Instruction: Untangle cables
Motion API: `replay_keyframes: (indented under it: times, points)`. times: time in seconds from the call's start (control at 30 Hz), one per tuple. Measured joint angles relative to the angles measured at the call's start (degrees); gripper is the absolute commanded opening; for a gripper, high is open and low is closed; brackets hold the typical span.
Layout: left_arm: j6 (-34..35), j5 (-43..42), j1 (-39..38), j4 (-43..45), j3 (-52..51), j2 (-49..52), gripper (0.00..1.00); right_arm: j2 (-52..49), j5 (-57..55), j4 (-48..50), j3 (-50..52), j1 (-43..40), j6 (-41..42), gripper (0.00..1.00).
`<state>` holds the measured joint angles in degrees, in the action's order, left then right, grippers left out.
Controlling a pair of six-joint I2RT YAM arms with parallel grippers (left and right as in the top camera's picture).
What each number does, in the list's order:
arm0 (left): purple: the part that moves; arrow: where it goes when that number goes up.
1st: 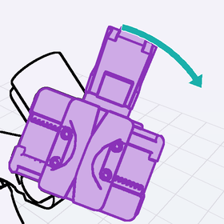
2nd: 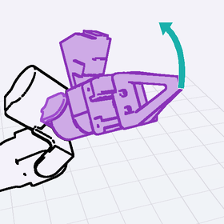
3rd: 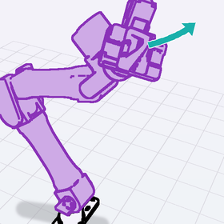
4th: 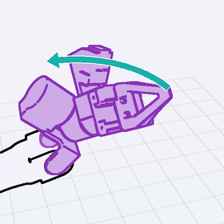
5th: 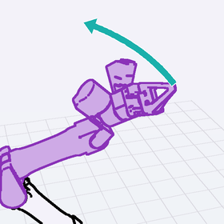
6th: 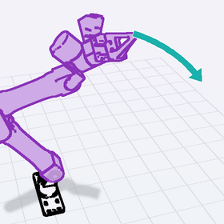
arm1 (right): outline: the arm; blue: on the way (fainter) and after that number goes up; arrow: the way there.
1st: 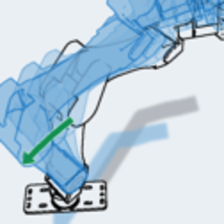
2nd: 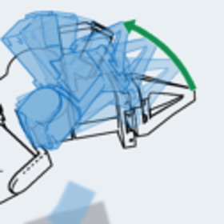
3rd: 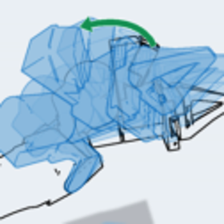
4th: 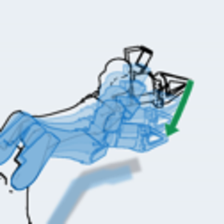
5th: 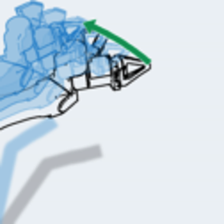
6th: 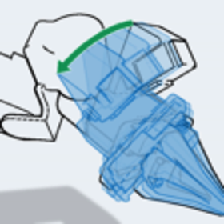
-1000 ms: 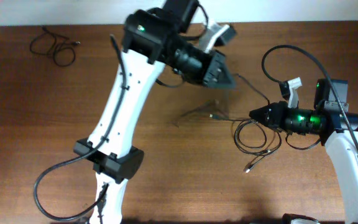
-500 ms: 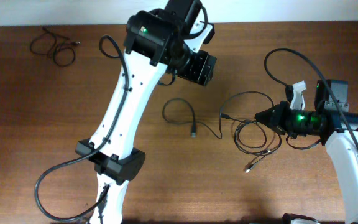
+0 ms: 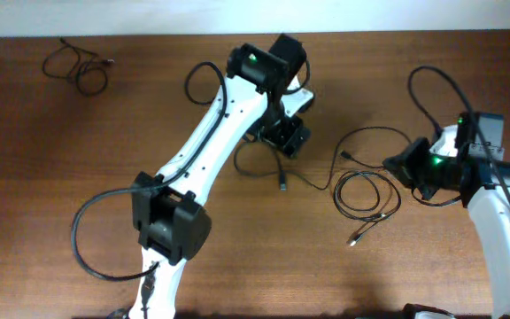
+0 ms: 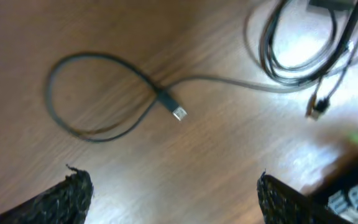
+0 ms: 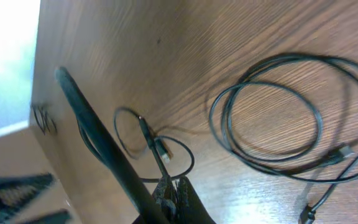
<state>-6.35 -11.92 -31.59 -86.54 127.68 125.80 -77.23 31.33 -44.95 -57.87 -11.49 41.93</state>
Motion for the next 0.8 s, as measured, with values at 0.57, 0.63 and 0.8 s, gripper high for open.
replay_keyframes:
  times: [0.57,0.63,0.8]
  points:
    - [-21.1,-7.8,-8.0,30.2,-21.0,0.1,0.76,0.0,-0.9,-1.0,0.0,-2.0,3.1,0.04]
    - [-22.6,-7.7,-8.9,30.3,-21.2,0.1,0.76,0.0,-0.9,-1.1,0.0,-2.0,3.1,0.04]
    - [-24.6,-7.6,-11.4,30.2,-21.9,0.1,0.76,0.0,-1.1,-1.1,0.0,-2.0,3.2,0.04]
